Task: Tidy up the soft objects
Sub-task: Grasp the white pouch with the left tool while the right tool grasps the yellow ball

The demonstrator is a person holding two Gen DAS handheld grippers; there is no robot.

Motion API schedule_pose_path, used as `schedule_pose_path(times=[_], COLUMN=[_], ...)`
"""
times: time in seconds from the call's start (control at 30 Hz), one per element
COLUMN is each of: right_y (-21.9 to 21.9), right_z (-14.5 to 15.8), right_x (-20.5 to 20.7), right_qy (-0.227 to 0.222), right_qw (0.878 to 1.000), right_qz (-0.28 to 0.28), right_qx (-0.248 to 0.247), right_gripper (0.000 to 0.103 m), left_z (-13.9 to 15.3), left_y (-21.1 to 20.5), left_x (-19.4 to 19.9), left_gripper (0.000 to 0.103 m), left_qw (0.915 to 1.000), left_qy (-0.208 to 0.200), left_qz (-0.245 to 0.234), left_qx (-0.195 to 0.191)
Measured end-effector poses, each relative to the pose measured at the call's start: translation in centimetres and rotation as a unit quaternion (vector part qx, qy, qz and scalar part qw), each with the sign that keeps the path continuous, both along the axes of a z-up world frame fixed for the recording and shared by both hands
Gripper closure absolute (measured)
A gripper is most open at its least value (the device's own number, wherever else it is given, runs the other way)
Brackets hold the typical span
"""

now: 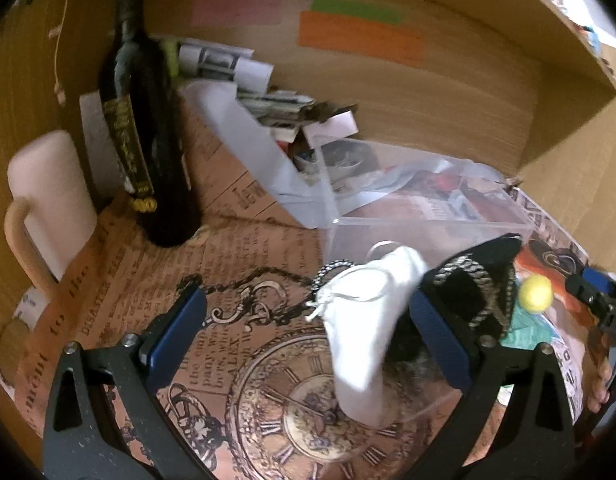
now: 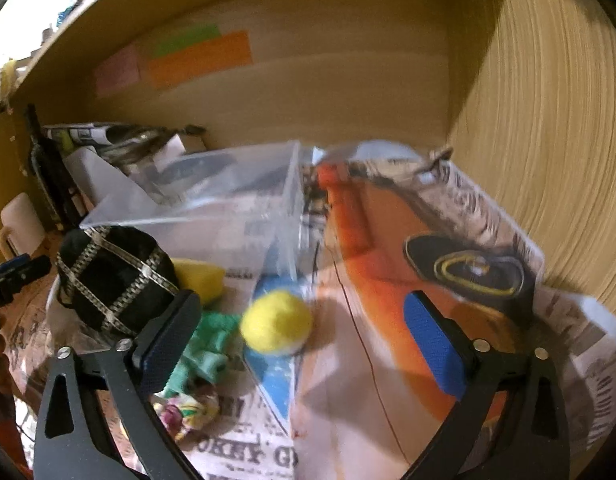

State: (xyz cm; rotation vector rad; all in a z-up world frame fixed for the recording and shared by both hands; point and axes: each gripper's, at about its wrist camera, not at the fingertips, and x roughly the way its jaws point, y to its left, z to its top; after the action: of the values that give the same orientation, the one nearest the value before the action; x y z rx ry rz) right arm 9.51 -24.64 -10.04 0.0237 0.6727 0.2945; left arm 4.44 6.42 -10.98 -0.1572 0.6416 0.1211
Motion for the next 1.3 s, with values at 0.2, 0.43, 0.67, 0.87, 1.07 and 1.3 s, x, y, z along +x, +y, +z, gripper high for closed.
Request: schedule_pose_path(times=[0.2, 0.43, 0.67, 0.87, 1.07, 1.3], right_y=[0.6, 1.5, 1.1, 0.5, 0.3, 0.9], right_z=[-1.2, -2.8, -2.1, -0.5, 1.8, 4.9], right_x=[1.3, 2.5, 1.6, 1.0, 0.2, 0.2], right_qy=[0.035, 0.078, 0.049, 0.020, -0.017, -0.067], right_qw=[0.999, 0.995, 0.998, 0.999, 0.998, 0.996], right_qz=[0.023, 0.047, 0.036, 0.029, 0.029, 0.039], right_qx=[0.016, 0.027, 0.030, 0.039, 0.044, 0.051], right_gripper=[0.022, 0.061, 0.063, 0.064, 0.064, 0.064], left_z=[-1.4, -2.7, -2.6, -1.6, 1.0, 5.3], left_y=[-0.8, -2.2, -3.2, -2.8, -1.7, -1.0], left_x=[1.4, 2.4, 2.1, 1.0, -0.5, -0.6], left_gripper=[0.019, 0.036, 0.075, 0.086, 0.087, 0.087], left_qw=[0.9988, 0.9964, 0.9936, 0.9942, 0.9949, 0.9944], left_qy=[0.033, 0.054, 0.054, 0.042, 0.004, -0.053], left_qz=[-0.030, -0.055, -0.087, -0.080, -0.078, -0.076], left_qx=[-0.019, -0.037, -0.049, -0.058, -0.064, -0.050])
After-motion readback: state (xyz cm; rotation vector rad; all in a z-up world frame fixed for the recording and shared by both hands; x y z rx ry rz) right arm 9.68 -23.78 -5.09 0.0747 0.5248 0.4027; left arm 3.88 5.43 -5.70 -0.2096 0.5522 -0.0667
